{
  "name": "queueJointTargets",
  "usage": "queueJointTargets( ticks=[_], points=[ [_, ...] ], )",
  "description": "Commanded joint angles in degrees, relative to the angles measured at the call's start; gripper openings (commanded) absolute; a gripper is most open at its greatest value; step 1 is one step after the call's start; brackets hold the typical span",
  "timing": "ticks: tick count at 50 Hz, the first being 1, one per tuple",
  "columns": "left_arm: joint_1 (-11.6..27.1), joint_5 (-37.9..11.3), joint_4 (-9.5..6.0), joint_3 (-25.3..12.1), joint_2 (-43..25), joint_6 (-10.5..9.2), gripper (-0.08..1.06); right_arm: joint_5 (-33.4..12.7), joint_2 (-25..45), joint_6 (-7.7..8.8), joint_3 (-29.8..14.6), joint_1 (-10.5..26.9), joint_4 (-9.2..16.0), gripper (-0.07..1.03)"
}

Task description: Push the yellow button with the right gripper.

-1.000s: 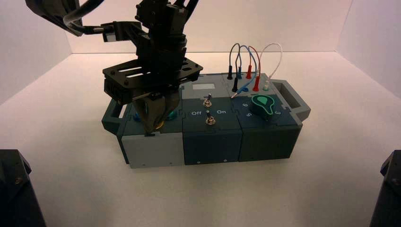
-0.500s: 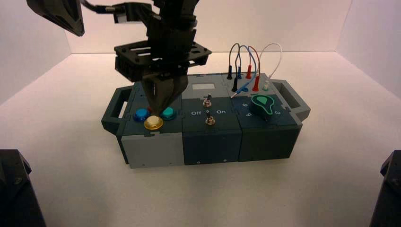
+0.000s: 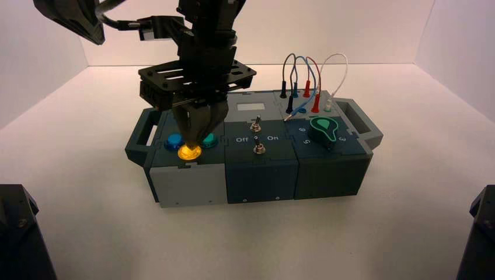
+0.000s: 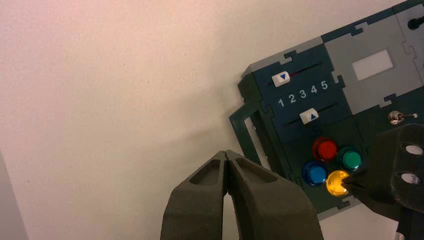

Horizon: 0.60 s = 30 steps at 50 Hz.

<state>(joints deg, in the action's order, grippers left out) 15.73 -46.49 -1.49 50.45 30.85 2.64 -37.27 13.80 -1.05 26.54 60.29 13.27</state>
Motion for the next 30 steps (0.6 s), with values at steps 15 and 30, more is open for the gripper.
queueJointTargets(
  ticks=[15,30],
  points=[
    [0.2,0.4,-0.09,-0.8,0.5,0.26,-0.03,-3.8,-5.4,-0.26,-0.9,-0.4,-0.3,-0.02],
    [1.0,0.7,-0.09,-0.3,0.8,0.35,-0.03,-5.0,-7.8,-0.79,-0.8,-0.6,-0.4,-0.02]
  ],
)
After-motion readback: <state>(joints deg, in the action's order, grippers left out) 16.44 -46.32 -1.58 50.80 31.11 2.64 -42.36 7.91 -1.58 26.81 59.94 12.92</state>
